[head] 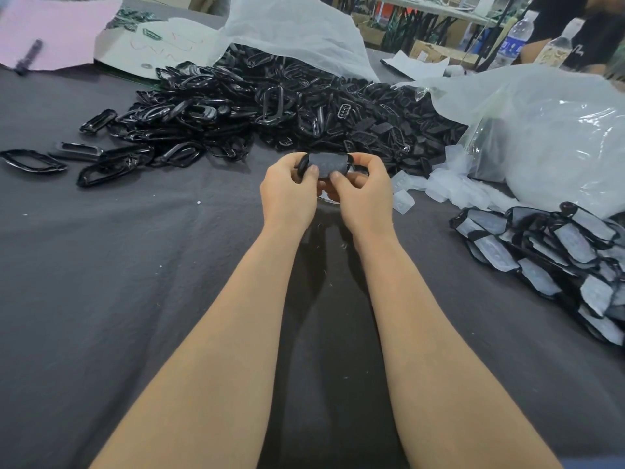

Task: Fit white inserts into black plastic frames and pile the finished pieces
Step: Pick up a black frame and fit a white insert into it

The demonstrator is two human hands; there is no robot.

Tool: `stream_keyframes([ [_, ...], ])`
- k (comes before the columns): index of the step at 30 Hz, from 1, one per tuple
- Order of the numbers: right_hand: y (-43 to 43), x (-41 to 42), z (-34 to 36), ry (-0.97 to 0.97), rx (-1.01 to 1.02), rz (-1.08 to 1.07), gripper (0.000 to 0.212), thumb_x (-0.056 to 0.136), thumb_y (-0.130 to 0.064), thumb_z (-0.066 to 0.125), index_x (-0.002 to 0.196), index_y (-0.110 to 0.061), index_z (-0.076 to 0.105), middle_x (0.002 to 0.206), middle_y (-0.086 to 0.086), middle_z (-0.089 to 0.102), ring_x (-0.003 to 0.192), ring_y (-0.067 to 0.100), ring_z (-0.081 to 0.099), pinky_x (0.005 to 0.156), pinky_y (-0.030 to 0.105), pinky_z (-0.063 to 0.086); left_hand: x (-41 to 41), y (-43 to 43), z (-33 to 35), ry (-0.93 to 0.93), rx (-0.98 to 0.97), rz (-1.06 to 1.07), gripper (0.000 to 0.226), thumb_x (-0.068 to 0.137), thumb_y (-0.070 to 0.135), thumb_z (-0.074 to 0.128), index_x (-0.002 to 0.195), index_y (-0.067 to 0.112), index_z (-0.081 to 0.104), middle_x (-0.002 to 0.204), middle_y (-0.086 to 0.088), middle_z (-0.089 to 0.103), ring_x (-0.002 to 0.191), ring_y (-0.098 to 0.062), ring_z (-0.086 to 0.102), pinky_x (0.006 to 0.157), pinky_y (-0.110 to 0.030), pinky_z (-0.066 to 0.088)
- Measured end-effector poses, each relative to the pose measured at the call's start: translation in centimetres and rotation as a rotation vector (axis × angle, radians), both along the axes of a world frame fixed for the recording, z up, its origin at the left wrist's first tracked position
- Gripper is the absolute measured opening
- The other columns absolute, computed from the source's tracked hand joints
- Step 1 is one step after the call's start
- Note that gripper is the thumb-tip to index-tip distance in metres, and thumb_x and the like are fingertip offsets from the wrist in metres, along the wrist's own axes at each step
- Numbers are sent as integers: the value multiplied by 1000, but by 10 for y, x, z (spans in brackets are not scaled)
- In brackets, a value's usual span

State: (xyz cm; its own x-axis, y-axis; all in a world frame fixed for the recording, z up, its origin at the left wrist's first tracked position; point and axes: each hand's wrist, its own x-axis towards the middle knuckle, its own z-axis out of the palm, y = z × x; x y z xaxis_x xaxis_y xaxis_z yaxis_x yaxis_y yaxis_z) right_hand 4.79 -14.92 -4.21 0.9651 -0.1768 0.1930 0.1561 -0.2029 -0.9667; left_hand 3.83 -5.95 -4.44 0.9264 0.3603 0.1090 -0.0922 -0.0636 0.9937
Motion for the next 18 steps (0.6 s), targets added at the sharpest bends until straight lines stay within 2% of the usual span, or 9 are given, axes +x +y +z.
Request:
stream_keyframes([
  [5, 0, 1, 1, -11, -7, -65, 13, 91, -10, 56, 103, -16, 56, 98, 6, 68, 81, 13, 67, 81, 33, 55, 1, 1, 0, 2, -11, -11, 14, 96, 8, 53, 101, 18, 61, 87, 1, 69, 80, -12, 68, 88, -39, 57],
  [9, -2, 3, 2, 15, 40, -80, 7, 92, -9, 57, 97, -14, 55, 93, 4, 64, 87, 20, 64, 88, 42, 54, 1, 0, 1, 4, -3, -33, 15, 95, 9, 54, 94, 22, 60, 77, 8, 65, 72, -5, 66, 87, -38, 57],
  [13, -2, 4, 3, 24, 12, -91, 7, 91, -9, 57, 95, -15, 54, 96, 8, 64, 95, 28, 65, 90, 45, 53, -2, -1, 3, 1, 11, -31, 23, 93, 10, 54, 82, 30, 57, 73, 10, 65, 72, -5, 65, 85, -37, 57],
  [16, -2, 4, 4, 35, -8, -92, 7, 92, -10, 57, 97, -13, 54, 99, 10, 64, 96, 27, 65, 90, 44, 53, -3, -1, 3, -18, 45, -27, 14, 93, 15, 57, 86, 26, 57, 76, 9, 64, 74, -7, 66, 84, -37, 58],
  [18, -1, 4, 4, 40, -19, -96, 7, 92, -10, 57, 97, -13, 55, 100, 11, 64, 96, 27, 64, 91, 45, 52, -3, -1, 3, -24, 48, -25, 9, 94, 17, 58, 89, 23, 58, 77, 8, 65, 68, 0, 65, 82, -36, 58],
])
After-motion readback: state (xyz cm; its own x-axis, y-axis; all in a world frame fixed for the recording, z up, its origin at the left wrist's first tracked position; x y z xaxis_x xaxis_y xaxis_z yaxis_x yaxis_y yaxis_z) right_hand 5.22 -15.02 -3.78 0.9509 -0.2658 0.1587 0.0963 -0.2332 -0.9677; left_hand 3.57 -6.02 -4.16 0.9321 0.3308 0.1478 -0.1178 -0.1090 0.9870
